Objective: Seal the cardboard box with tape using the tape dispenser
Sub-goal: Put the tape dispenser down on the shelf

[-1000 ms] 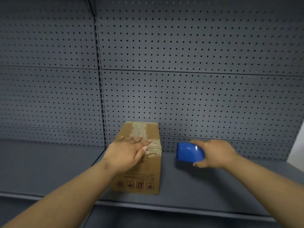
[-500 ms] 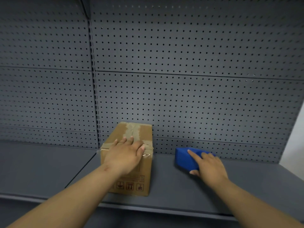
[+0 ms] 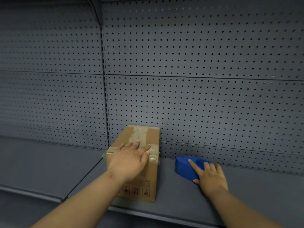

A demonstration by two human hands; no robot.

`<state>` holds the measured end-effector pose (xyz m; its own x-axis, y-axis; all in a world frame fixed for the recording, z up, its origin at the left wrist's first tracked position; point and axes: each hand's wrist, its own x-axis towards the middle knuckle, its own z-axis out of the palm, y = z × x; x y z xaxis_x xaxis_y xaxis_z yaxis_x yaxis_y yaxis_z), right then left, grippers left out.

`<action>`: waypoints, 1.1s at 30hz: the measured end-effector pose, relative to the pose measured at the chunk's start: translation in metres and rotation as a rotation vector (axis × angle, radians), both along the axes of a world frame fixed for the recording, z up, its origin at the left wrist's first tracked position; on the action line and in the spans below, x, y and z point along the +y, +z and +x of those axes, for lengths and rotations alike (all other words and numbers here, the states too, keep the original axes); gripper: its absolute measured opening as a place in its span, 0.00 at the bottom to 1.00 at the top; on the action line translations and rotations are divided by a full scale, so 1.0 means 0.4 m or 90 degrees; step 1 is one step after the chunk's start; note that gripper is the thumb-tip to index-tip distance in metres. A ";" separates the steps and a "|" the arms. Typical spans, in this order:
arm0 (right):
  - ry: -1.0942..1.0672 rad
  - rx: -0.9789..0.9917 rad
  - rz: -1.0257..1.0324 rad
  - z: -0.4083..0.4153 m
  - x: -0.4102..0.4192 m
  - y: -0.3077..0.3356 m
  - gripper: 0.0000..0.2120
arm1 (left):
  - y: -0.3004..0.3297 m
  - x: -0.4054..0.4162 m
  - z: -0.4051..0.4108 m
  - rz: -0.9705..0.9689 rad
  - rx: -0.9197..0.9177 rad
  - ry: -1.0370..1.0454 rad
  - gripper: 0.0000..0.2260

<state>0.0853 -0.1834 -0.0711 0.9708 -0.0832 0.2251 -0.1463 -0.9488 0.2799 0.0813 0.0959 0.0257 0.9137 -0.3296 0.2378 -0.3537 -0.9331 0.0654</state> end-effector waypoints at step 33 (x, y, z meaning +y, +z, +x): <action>0.034 -0.190 0.257 0.039 0.445 0.228 0.19 | 0.030 0.418 0.270 -0.574 0.275 0.020 0.14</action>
<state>0.1010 -0.0052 0.0201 0.8740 -0.1732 0.4540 -0.1129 -0.9811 -0.1569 0.1895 0.2633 0.0376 0.9860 -0.1634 0.0319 -0.1077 -0.4801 0.8706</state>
